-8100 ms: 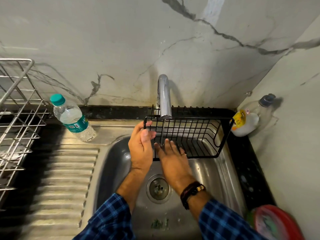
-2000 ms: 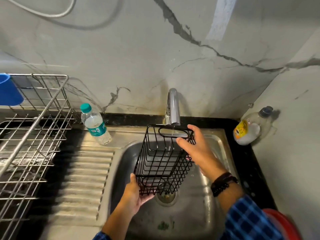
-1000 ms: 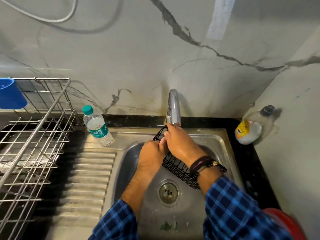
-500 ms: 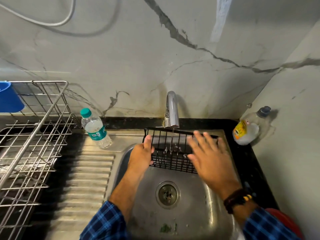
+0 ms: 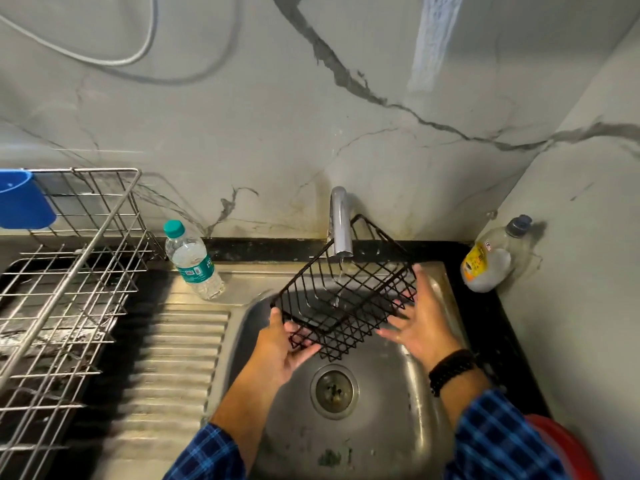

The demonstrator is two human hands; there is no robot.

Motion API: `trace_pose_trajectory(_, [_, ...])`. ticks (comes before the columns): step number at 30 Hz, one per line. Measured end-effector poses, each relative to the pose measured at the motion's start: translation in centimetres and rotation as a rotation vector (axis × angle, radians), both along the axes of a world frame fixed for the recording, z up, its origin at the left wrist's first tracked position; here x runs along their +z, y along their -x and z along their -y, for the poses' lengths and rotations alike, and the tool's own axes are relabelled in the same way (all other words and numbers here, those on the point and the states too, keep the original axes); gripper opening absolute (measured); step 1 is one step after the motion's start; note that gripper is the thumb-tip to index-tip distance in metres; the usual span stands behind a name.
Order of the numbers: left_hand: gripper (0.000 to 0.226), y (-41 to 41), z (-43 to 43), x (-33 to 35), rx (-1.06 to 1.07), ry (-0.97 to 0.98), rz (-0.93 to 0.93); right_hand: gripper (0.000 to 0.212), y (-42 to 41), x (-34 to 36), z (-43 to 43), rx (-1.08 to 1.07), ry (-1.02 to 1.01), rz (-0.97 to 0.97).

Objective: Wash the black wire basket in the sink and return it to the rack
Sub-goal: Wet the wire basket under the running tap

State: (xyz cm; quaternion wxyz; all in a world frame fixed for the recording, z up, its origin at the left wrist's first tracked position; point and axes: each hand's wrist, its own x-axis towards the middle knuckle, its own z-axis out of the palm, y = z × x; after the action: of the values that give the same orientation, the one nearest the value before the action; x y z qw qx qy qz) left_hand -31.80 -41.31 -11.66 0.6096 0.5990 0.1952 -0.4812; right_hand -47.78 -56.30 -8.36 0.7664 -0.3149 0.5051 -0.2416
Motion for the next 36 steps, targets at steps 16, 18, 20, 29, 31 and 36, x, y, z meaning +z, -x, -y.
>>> trace_pose_trajectory(16, [0.024,4.1,-4.5,-3.1,0.030,0.119,-0.439,0.010,-2.3,-1.4,-2.9,0.311,0.534,-0.162])
trace_pose_trajectory(18, [0.021,3.8,-5.0,-3.2,0.061,0.087,-0.460,0.010,-1.7,-1.3,-3.0,0.320,0.556,-0.166])
trace_pose_trajectory(20, [0.038,3.6,-5.1,-3.1,0.016,-0.011,-0.345,0.008,-1.6,-0.6,-3.3,0.344,0.625,-0.189])
trace_pose_trajectory(29, [0.056,0.4,-0.2,3.2,-0.164,-0.007,0.287,0.012,-5.7,1.7,-1.0,0.475,0.910,-0.465])
trace_pose_trajectory(31, [0.050,0.5,0.2,4.0,-0.113,0.000,0.226,0.016,-6.7,2.6,0.1,0.539,1.101,-0.645])
trace_pose_trajectory(36, [0.033,2.2,0.9,4.7,0.038,0.091,0.135,0.025,-7.6,3.2,-0.3,0.534,1.452,-0.848])
